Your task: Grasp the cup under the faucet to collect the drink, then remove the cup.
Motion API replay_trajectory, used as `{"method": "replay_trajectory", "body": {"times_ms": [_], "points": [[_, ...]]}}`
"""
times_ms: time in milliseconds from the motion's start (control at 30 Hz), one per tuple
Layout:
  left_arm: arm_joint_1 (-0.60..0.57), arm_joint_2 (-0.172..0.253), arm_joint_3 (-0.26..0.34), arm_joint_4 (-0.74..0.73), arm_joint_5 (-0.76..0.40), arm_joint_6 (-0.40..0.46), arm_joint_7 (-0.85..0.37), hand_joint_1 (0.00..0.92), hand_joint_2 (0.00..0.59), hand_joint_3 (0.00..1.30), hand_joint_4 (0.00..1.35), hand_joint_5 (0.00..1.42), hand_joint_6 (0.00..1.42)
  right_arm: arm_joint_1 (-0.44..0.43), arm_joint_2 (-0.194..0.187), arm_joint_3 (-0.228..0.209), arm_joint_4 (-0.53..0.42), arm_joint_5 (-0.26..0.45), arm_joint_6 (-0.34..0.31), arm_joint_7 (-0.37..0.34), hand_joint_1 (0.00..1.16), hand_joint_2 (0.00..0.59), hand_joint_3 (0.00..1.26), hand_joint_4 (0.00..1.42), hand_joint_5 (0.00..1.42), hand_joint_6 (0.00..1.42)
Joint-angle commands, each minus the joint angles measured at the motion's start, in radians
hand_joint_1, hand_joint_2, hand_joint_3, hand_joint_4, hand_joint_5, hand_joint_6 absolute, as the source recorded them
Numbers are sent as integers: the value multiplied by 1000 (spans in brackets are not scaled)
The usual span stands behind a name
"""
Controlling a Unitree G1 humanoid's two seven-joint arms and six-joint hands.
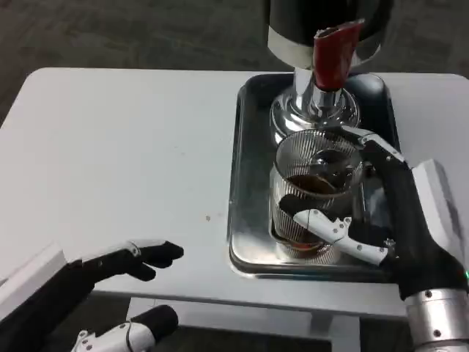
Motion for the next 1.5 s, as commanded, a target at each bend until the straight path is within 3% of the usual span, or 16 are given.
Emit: {"method": "replay_trajectory", "body": {"times_ms": [33, 667, 1200, 1500], "points": [[-7, 6, 7, -6, -3, -18, 5, 121, 171, 262, 246, 280, 212, 31, -1, -24, -52, 34, -35, 12, 781, 218, 926, 1061, 1287, 1424], [-100, 13, -24, -31, 4, -14, 7, 112, 159, 246, 220, 267, 212, 127, -43, -156, -241, 153, -33, 124, 843, 213, 1059, 1184, 1418, 1424], [-128, 21, -15, -113, 44, 11, 3, 32, 112, 188, 124, 191, 179, 258, -134, -297, -361, 237, -81, 241, 866, 210, 1098, 1231, 1424, 1424], [-106, 17, 6, -167, 68, 43, 2, 0, 89, 159, 73, 140, 162, 300, -149, -327, -428, 282, -97, 296, 857, 215, 1110, 1231, 1424, 1424]]}}
